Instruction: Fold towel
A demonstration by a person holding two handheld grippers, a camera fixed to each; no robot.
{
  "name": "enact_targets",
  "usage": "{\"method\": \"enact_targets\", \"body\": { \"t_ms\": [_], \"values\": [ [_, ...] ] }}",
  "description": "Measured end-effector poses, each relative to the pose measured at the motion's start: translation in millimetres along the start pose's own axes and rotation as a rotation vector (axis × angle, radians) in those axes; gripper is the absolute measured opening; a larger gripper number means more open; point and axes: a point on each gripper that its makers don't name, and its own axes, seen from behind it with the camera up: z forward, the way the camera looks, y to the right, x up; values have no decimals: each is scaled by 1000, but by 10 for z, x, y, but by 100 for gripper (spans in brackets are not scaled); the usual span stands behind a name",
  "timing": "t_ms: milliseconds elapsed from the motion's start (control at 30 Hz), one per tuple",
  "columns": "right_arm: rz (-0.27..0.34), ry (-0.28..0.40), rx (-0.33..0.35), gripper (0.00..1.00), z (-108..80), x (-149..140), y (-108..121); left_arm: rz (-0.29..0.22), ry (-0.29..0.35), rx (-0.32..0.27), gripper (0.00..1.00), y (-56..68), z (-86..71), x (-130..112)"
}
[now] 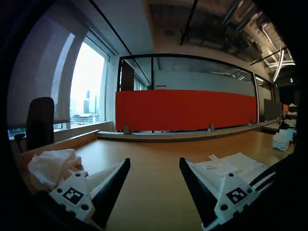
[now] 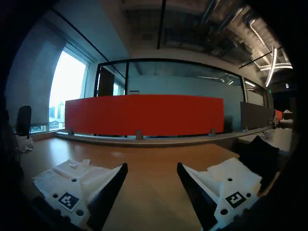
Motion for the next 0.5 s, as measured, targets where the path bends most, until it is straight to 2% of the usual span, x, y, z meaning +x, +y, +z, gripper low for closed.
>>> {"method": "enact_targets", "body": {
  "t_ms": [500],
  "values": [
    [0,0,0,99,-4,12,-12,0,0,0,94,2,-1,-2]
  ]
}}
